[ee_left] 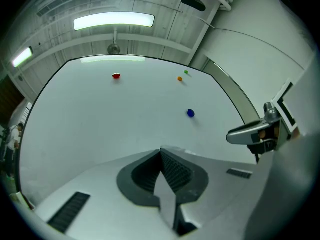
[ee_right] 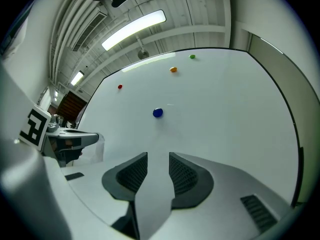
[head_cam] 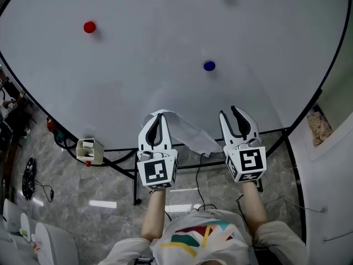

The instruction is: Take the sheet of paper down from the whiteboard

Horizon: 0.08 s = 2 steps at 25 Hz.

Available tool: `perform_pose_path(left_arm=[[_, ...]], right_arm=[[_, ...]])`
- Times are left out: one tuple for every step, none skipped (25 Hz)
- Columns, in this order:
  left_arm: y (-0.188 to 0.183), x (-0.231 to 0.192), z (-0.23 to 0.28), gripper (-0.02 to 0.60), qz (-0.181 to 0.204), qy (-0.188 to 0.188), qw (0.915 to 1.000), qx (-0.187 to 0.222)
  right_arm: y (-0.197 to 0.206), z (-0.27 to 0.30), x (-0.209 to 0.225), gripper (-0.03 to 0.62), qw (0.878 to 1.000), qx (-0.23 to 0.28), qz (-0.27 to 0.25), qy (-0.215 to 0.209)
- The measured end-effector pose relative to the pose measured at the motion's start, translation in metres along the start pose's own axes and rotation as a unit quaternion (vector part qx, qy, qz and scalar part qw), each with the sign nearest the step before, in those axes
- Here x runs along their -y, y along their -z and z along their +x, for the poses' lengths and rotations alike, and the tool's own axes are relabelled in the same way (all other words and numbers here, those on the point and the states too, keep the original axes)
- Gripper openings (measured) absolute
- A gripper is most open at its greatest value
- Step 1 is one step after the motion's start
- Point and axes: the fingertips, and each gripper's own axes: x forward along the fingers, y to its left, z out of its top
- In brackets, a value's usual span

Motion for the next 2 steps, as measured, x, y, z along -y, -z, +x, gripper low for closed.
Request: perform_pose_path(left_arm=[[0.0001,-0.0015,-0.0003,0.044,0.0,-0.005,1.0,-0.006],[0.0002,-0.0031,-0.0005,0.044,0.0,-0.01,0.9999,-0.012]], right_arm=[[-0.0001,0.0003,-0.0003,0.141,1.0,0.0,0.0,0.0],[-0.0002,0.0007,-0.0006,0.141,1.0,0.001,0.0,0.0]])
